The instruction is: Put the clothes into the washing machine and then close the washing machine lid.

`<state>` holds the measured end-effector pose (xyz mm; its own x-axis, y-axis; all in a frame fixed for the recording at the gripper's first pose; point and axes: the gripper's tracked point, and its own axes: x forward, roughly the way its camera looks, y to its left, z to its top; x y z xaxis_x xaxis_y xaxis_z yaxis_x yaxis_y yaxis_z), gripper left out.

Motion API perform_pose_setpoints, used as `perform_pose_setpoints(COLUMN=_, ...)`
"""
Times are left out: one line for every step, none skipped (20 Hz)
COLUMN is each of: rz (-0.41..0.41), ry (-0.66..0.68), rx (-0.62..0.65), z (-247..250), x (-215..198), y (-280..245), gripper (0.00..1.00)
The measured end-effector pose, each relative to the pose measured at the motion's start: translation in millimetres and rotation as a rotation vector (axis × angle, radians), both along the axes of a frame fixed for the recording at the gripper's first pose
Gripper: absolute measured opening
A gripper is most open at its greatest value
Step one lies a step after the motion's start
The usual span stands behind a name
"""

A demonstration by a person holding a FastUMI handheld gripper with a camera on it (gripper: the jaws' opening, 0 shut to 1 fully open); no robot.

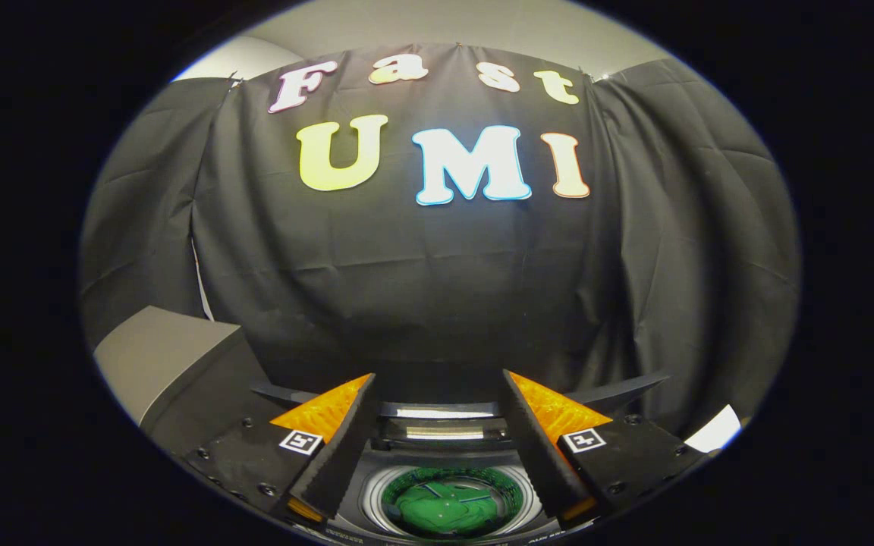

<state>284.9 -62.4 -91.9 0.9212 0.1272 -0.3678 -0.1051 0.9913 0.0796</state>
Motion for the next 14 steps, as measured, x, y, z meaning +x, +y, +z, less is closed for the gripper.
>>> perform_pose_setpoints(rz=0.0, ry=0.007, rx=-0.001, z=-3.2, x=-8.5, y=-0.5, gripper=0.99)
perform_pose_setpoints(rz=-0.002, ry=0.003, rx=-0.003, z=-5.1, x=-16.4, y=-0.7, gripper=0.99)
perform_pose_setpoints(rz=0.0, ry=0.015, rx=-0.01, z=-10.0, x=-25.6, y=-0.4, gripper=0.99)
perform_pose_setpoints(rz=-0.002, ry=0.023, rx=-0.007, z=-14.8, x=-34.3, y=-1.0, gripper=0.99)
perform_pose_setpoints(rz=-0.005, ry=0.039, rx=-0.003, z=-21.5, x=-42.8, y=-2.0, gripper=0.99)
perform_pose_setpoints(rz=-0.003, ry=0.054, rx=-0.005, z=-26.6, x=-51.5, y=-2.5, gripper=0.98)
perform_pose_setpoints(rz=-0.001, ry=0.078, rx=-0.002, z=-36.5, x=-61.0, y=-1.8, gripper=0.98)
perform_pose_setpoints(rz=-0.001, ry=0.082, rx=0.008, z=-41.1, x=-69.8, y=-1.9, gripper=0.98)
perform_pose_setpoints(rz=-0.005, ry=0.078, rx=0.017, z=-42.6, x=-77.4, y=-3.3, gripper=0.98)
perform_pose_setpoints(rz=-0.006, ry=0.072, rx=0.029, z=-41.4, x=-84.1, y=-4.0, gripper=0.98)
perform_pose_setpoints(rz=-0.008, ry=0.061, rx=0.035, z=-39.1, x=-92.1, y=-4.0, gripper=0.98)
perform_pose_setpoints(rz=-0.006, ry=0.041, rx=0.043, z=-32.4, x=-99.2, y=-3.9, gripper=0.98)
perform_pose_setpoints(rz=-0.005, ry=0.018, rx=0.045, z=-24.3, x=-107.3, y=-3.5, gripper=0.97)
perform_pose_setpoints(rz=-0.006, ry=-0.009, rx=0.042, z=-12.5, x=-114.9, y=-4.9, gripper=0.97)
